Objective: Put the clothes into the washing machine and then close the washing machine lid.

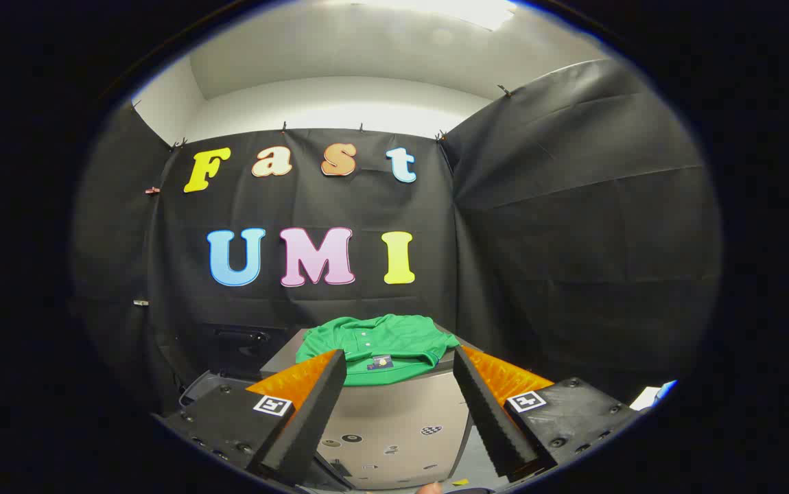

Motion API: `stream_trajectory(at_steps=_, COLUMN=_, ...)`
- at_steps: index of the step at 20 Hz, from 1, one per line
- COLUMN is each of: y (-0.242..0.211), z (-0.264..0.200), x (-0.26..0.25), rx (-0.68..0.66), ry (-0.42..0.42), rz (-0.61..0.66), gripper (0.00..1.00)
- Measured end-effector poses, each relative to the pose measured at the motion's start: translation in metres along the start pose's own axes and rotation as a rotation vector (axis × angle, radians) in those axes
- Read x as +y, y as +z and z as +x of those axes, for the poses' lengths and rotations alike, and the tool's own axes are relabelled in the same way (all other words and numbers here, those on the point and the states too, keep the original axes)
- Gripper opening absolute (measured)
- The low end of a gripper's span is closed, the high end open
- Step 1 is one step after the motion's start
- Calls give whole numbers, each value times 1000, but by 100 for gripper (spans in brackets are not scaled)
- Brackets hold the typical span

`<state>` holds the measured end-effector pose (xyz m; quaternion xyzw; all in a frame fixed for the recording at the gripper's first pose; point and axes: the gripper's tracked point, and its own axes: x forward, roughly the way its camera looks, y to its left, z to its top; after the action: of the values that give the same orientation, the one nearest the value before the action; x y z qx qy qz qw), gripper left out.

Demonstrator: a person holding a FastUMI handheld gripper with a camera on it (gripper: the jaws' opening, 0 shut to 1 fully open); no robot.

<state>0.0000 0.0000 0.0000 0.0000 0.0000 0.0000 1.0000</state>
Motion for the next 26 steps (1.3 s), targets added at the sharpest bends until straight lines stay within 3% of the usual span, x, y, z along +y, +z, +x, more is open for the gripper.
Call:
stream_trajectory(at_steps=18, y=-12, z=7, x=18, rx=16, ry=22, rz=18, gripper=98)
stream_trajectory(at_steps=21, y=-6, z=13, x=32, rx=-3, ry=81, rz=21, gripper=98)
stream_trajectory(at_steps=26, y=2, z=57, x=26, rx=50, ry=105, rz=-42, gripper=98)
